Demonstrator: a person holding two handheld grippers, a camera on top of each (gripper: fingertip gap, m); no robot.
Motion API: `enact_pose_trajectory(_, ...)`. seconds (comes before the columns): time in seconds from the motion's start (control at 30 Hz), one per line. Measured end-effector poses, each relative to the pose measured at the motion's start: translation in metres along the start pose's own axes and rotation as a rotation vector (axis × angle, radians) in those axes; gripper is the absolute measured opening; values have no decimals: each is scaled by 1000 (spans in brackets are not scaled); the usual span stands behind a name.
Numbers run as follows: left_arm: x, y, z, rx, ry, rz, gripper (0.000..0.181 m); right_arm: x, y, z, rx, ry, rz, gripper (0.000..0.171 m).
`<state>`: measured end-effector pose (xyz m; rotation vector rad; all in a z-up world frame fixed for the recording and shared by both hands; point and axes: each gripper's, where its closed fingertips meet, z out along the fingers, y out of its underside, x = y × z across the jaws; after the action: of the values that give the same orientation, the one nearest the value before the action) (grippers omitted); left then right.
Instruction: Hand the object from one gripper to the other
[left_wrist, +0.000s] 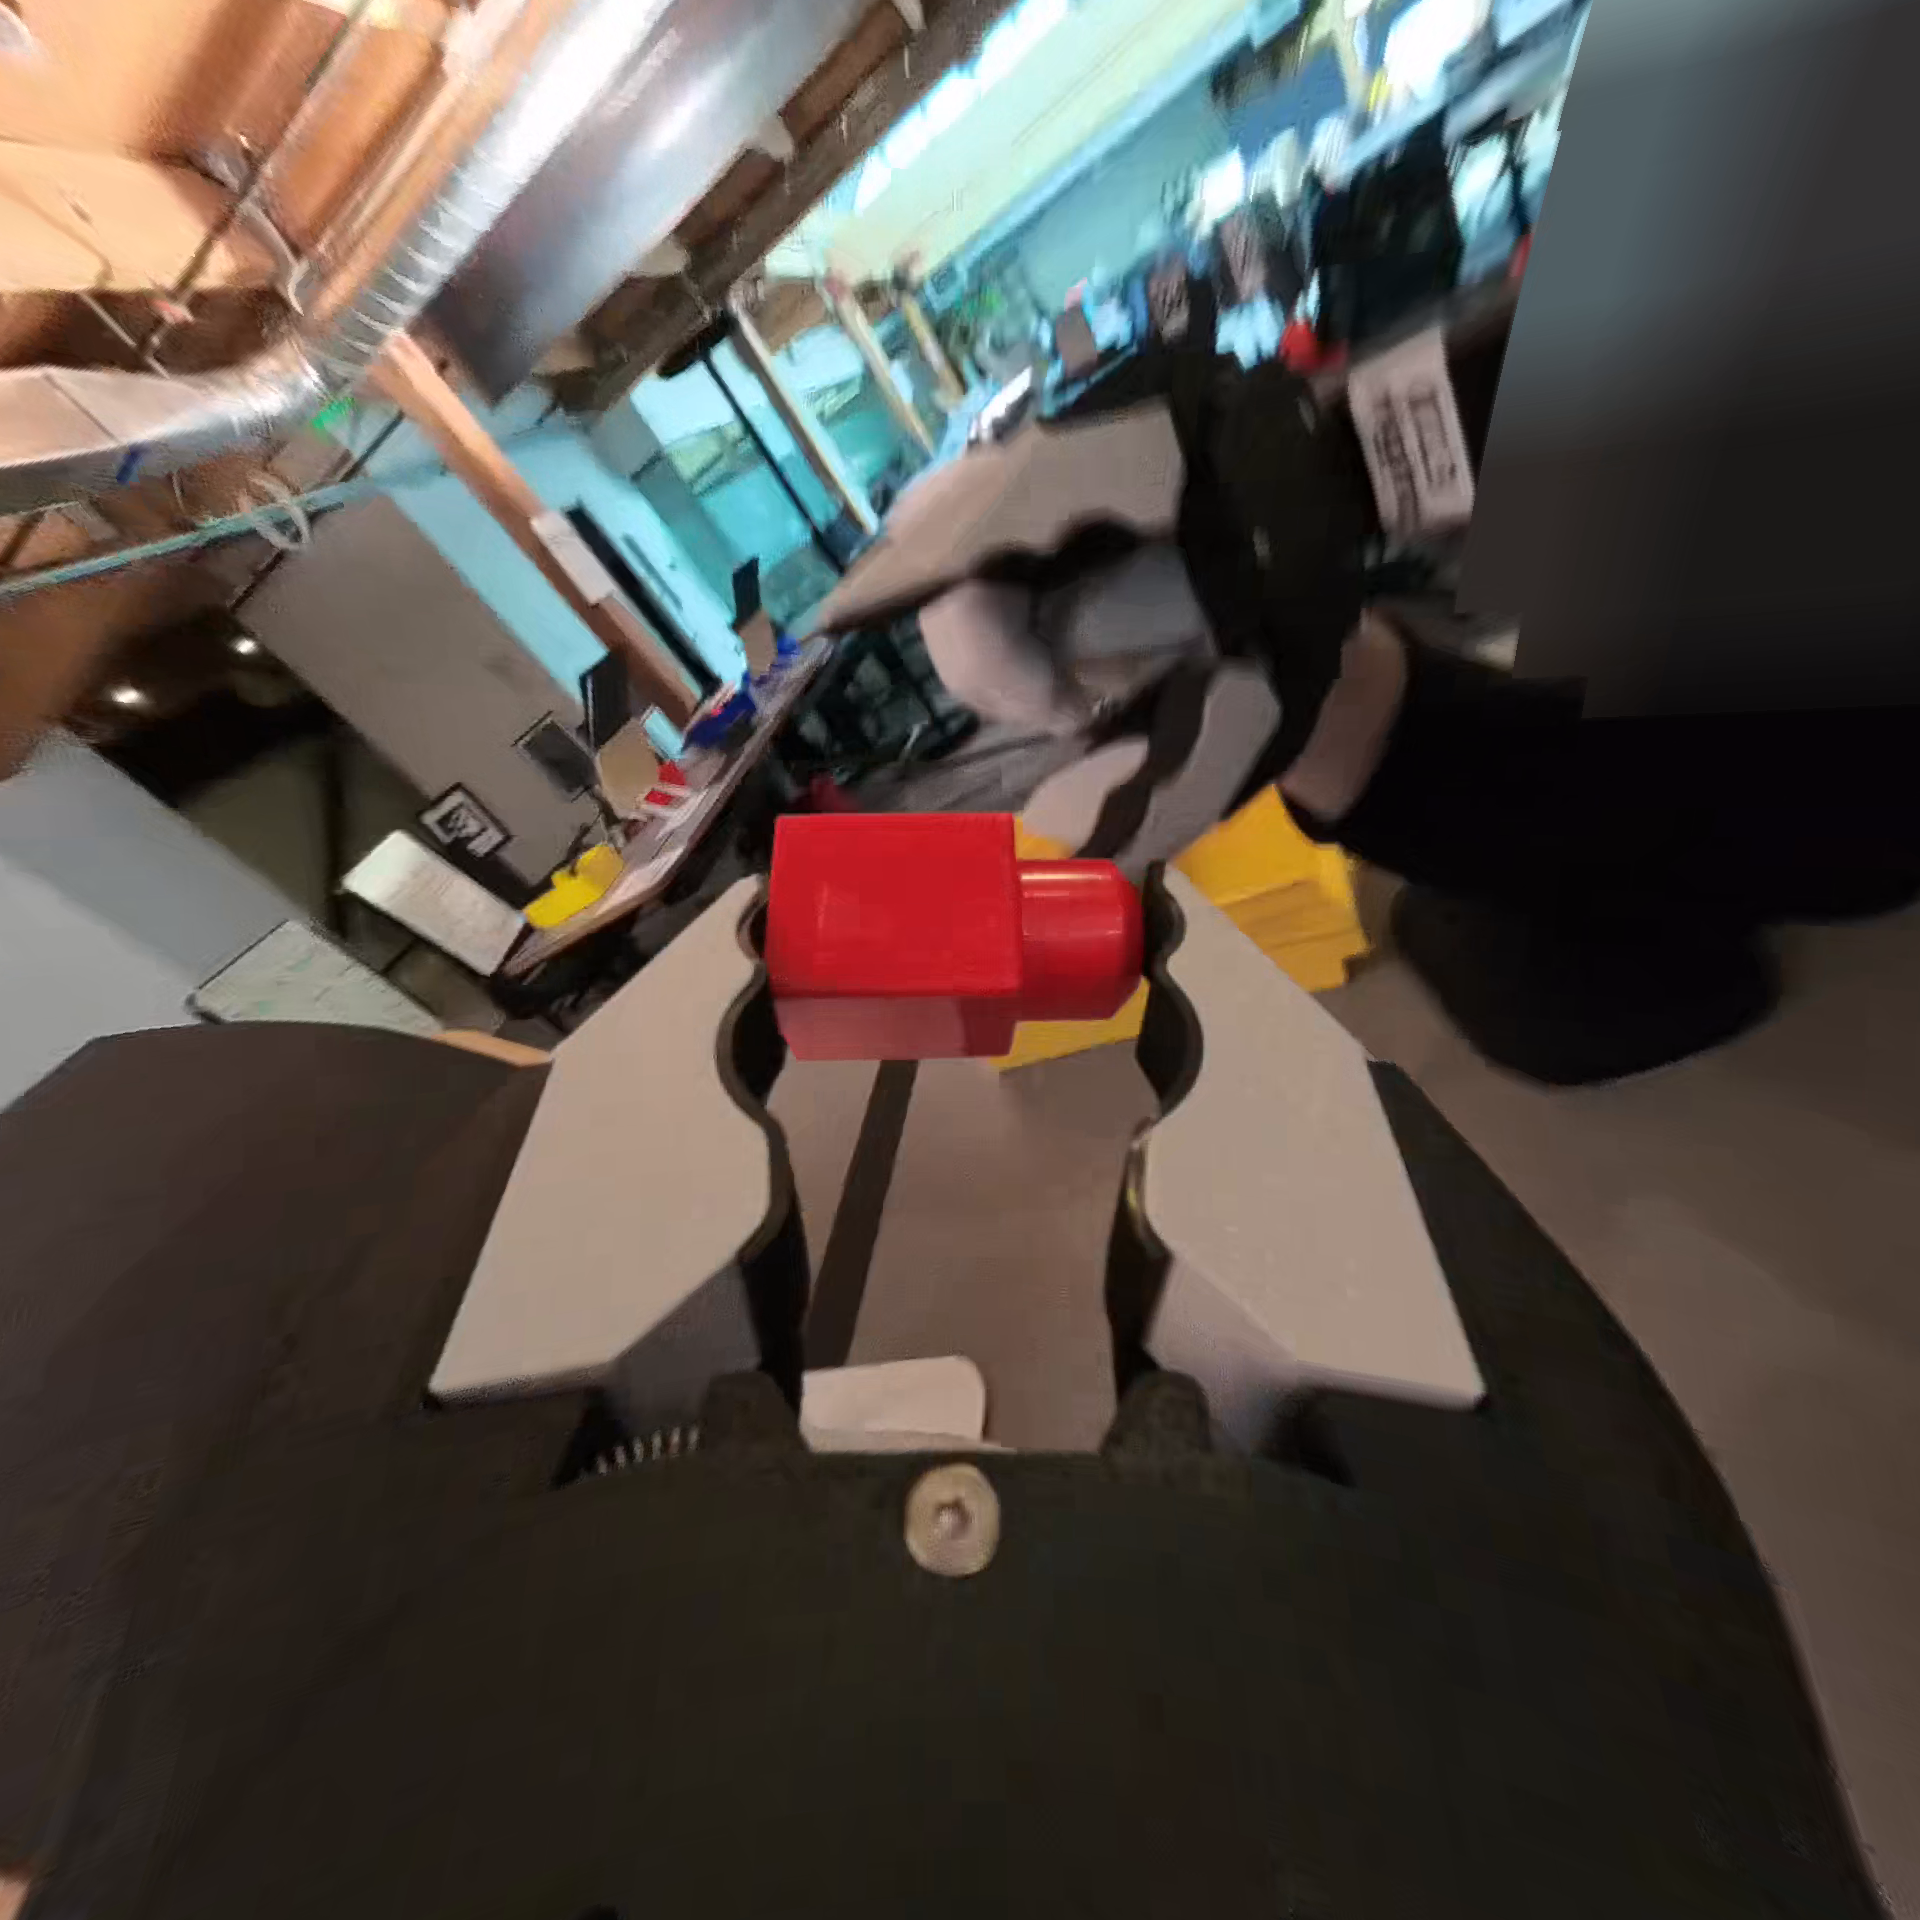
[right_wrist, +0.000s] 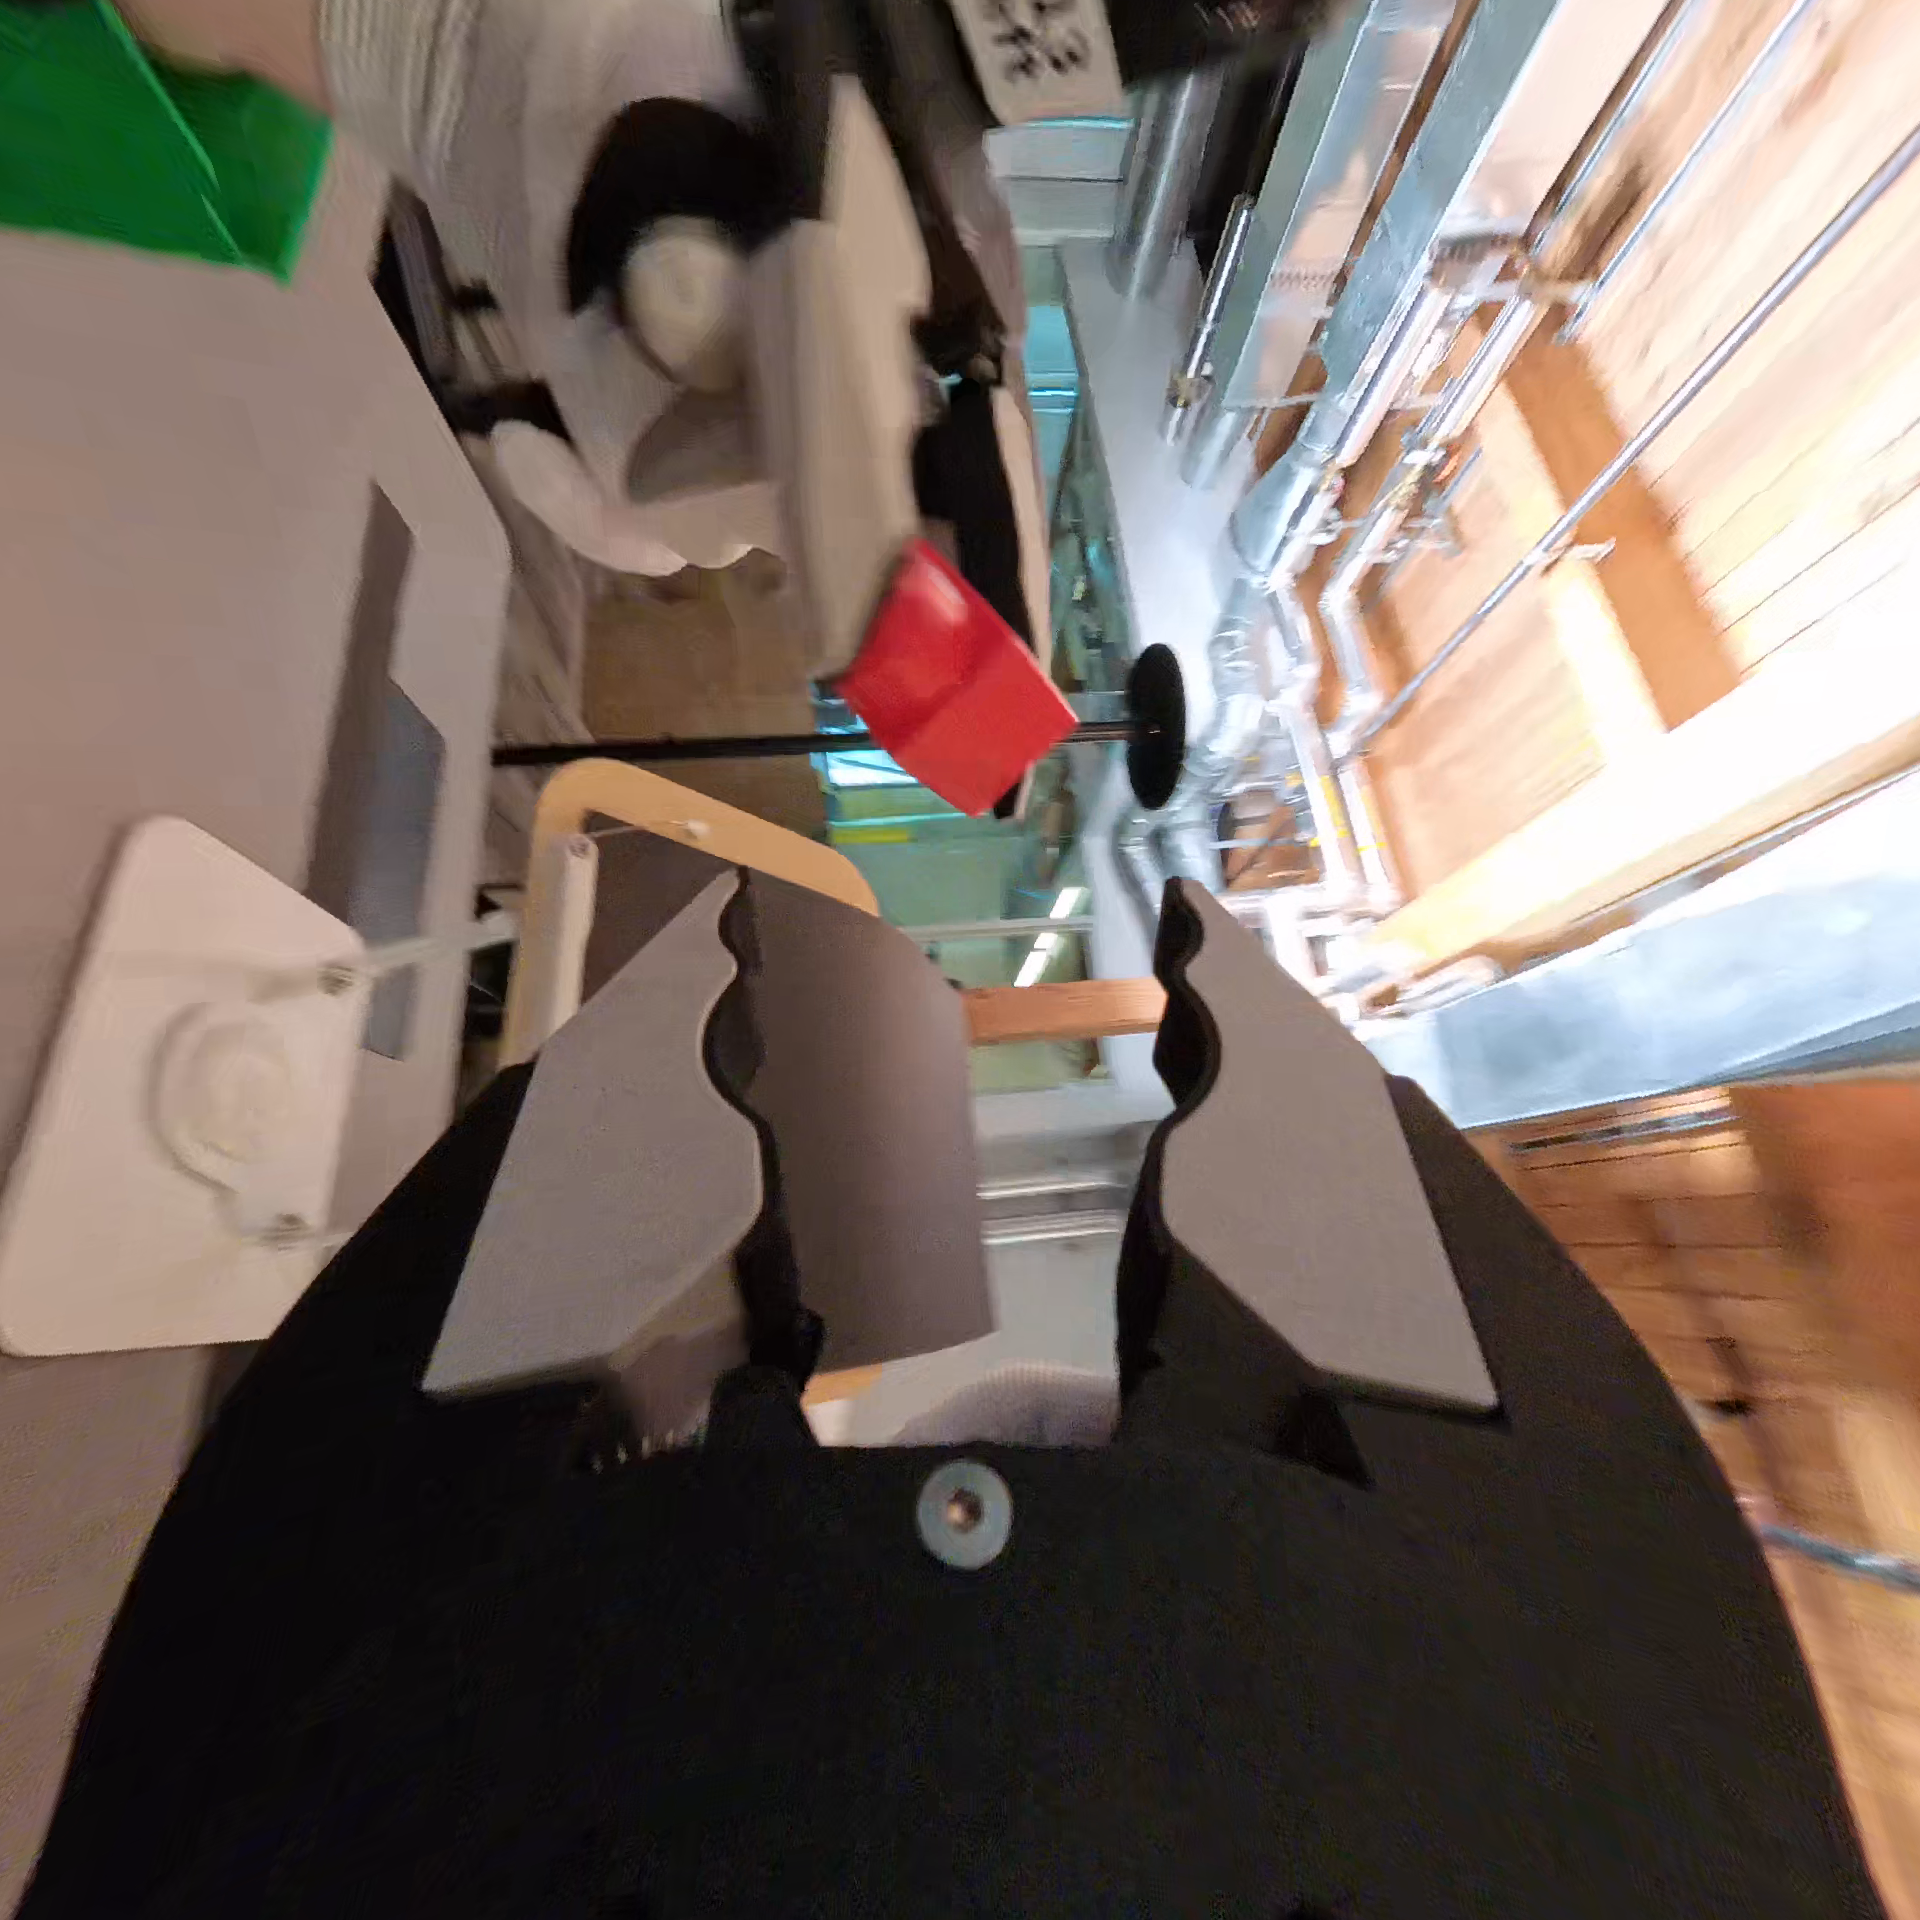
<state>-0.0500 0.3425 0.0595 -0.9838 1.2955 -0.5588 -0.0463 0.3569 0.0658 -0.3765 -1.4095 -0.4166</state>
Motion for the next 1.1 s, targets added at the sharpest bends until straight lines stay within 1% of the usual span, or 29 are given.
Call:
enact_pose_trajectory(0.03,-4,-2,-4,30,7,-51,68,-4,-5,6,0,21,-55,76)
enact_pose_trajectory(0.1,6,0,-7,49,123,-161,67,-16,-13,18,2,31,-131,78)
enact_pose_trajectory(0.17,18,13,-6,-6,205,-190,68,-26,-21,28,14,43,-181,74)
enact_pose_trajectory(0.2,29,21,-5,-50,260,-187,68,-34,-26,31,29,27,-193,68)
enact_pose_trajectory(0.27,44,30,-5,-97,330,-172,68,-47,-42,35,80,5,-209,45)
enact_pose_trajectory(0.3,53,32,-7,-110,386,-179,67,-58,-47,36,92,-37,-216,36)
enact_pose_trajectory(0.37,64,40,-12,-161,443,-186,68,-69,-52,39,95,-79,-223,35)
enact_pose_trajectory(0.43,64,43,-16,-174,446,-193,68,-68,-53,42,88,-67,-196,35)
enact_pose_trajectory(0.47,60,37,-17,-140,425,-183,68,-64,-52,43,83,-51,-155,35)
enact_pose_trajectory(0.53,43,26,-16,-76,315,-133,73,-53,-45,43,89,-51,10,35)
enact_pose_trajectory(0.6,17,20,-16,-68,132,-24,80,-35,-31,42,87,-53,239,34)
enact_pose_trajectory(0.67,-1,21,-16,-117,-24,125,83,-20,-18,39,120,-85,533,34)
enact_pose_trajectory(0.73,-11,30,-12,-228,-138,275,90,-11,-8,36,176,-149,806,35)
enact_pose_trajectory(0.8,-23,40,-3,-356,-253,439,97,-8,0,34,219,-223,1019,35)
enact_pose_trajectory(0.83,-25,42,2,-395,-289,515,100,-10,3,33,234,-269,1100,35)
enact_pose_trajectory(0.93,-28,29,20,-385,-399,708,102,-16,10,34,253,-360,1265,35)
enact_pose_trajectory(0.97,-27,25,24,-371,-417,758,103,-18,12,35,246,-377,1302,35)
enact_pose_trajectory(1.03,-35,20,27,-394,-511,887,101,-24,8,35,248,-436,1339,35)
enact_pose_trajectory(1.1,-33,30,34,-435,-497,937,96,-32,3,35,232,-497,1353,35)
